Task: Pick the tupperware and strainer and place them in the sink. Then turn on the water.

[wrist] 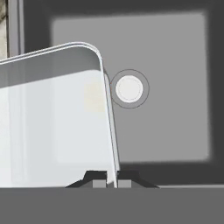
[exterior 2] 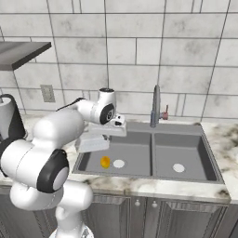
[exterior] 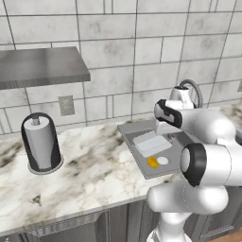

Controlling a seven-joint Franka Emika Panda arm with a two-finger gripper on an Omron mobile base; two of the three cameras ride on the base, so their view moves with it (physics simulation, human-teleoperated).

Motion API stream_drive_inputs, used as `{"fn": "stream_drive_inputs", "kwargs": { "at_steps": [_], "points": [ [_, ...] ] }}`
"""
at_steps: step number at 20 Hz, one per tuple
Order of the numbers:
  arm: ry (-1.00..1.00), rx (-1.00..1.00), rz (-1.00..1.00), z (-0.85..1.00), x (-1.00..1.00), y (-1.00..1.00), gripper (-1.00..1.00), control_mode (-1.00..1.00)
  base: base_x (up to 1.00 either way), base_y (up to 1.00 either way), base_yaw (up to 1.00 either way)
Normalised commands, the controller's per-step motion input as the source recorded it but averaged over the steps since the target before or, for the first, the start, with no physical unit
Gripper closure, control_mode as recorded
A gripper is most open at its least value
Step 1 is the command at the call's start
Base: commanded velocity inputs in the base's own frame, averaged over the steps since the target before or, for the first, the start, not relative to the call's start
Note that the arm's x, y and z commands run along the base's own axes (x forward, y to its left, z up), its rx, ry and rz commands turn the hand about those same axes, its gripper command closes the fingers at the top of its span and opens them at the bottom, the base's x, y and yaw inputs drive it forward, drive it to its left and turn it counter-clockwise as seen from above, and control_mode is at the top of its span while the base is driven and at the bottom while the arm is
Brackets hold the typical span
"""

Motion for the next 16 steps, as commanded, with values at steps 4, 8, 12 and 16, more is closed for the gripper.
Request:
{"fn": "stream_drive_inputs", "kwargs": {
  "at_steps": [4,8,12,16],
  "points": [
    [0.00,0.00,-0.09,-0.19,0.19,-0.28,1.00,-1.00,0.00,0.00,0.00],
    [0.00,0.00,-0.06,-0.16,0.20,-0.19,1.00,-1.00,0.00,0.00,0.00],
    [0.00,0.00,-0.06,-0.19,0.15,-0.06,1.00,-1.00,0.00,0.00,0.00],
    [0.00,0.00,-0.06,-0.35,0.23,-0.07,1.00,-1.00,0.00,0.00,0.00]
  ]
}}
